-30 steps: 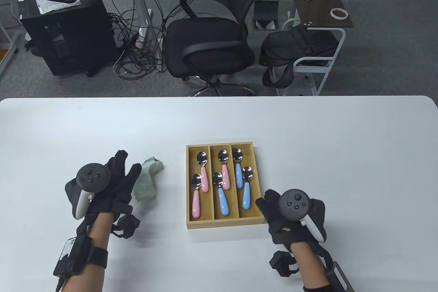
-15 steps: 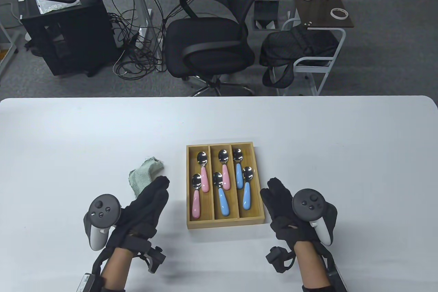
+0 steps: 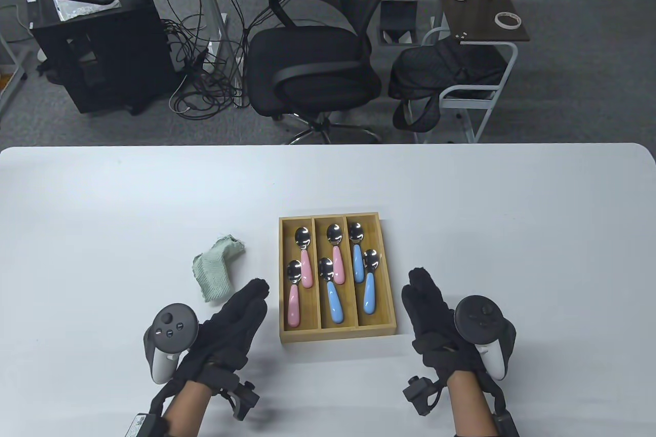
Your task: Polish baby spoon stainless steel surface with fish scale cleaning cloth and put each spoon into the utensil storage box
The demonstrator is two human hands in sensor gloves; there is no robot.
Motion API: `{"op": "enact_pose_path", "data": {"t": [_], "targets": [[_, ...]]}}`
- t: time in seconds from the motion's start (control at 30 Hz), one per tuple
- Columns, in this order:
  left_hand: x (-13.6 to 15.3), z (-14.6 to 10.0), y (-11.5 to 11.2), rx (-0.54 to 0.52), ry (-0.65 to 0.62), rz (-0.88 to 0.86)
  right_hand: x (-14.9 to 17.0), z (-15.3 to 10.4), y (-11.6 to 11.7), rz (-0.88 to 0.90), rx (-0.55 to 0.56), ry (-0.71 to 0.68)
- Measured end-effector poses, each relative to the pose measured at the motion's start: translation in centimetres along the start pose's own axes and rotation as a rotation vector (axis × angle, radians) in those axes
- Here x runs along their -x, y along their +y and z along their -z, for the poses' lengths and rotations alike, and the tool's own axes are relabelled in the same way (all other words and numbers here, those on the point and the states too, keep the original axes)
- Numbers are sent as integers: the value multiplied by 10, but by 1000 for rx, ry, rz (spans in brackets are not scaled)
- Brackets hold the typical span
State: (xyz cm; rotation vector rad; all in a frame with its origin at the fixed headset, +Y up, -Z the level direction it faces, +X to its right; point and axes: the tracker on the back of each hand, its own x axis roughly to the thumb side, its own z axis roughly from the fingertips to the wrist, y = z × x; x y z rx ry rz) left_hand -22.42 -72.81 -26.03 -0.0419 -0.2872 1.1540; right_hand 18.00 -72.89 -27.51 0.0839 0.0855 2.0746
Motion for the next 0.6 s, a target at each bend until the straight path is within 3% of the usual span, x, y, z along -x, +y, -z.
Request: {"op": "enact_pose_path", "data": {"t": [0.6], "targets": [[-4,-1,7,-26,-19,-6,3,4,4,-26,-69,17]]}}
